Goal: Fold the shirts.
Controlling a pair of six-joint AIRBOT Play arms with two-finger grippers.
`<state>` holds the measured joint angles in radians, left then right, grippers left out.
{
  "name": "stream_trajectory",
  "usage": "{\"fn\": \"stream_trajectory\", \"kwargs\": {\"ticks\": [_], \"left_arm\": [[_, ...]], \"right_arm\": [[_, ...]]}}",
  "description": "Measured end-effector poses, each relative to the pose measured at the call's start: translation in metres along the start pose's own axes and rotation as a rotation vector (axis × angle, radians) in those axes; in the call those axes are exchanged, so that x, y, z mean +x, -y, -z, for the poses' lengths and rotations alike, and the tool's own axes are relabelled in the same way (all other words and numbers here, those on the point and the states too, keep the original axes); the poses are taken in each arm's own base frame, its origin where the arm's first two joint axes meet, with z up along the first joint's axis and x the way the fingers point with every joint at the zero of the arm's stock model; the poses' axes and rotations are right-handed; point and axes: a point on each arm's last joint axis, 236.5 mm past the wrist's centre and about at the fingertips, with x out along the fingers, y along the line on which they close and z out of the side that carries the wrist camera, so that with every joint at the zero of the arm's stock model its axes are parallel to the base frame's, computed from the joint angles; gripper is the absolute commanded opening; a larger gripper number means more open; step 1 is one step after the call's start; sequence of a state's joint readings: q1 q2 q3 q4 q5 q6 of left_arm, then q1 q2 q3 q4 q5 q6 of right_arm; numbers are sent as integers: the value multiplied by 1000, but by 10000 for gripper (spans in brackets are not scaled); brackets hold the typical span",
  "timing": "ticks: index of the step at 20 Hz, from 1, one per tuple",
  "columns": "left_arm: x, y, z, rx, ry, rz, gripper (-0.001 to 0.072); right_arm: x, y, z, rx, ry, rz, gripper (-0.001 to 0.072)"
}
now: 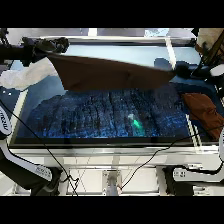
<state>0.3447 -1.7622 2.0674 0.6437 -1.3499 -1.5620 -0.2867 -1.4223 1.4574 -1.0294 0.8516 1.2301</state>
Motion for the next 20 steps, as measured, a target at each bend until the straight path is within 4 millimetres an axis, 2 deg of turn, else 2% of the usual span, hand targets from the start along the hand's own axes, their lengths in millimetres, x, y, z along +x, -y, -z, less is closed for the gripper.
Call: {"fn": "stream_trajectory", "kwargs": {"ticks": [3, 5, 8, 10, 13, 16, 20], "left_arm": [[-19, 39, -20, 46, 108, 81, 9], [-40, 68, -30, 110, 187, 117, 9], [-76, 113, -33, 249, 280, 138, 9], [-106, 146, -26, 364, 337, 126, 9], [-151, 183, -2, 530, 389, 55, 9], [-193, 218, 39, 666, 407, -5, 8], [-238, 260, 103, 786, 410, -30, 8]], "right_arm": [[-38, -15, -61, -74, 134, 5, 24], [-65, -26, -93, -123, 202, 10, 24], [-103, -39, -120, -199, 253, 31, 24], [-131, -49, -132, -240, 286, 45, 24], [-180, -67, -132, -301, 298, 65, 24], [-230, -89, -114, -358, 278, 77, 23], [-297, -149, -74, -468, 268, 5, 22]]}}
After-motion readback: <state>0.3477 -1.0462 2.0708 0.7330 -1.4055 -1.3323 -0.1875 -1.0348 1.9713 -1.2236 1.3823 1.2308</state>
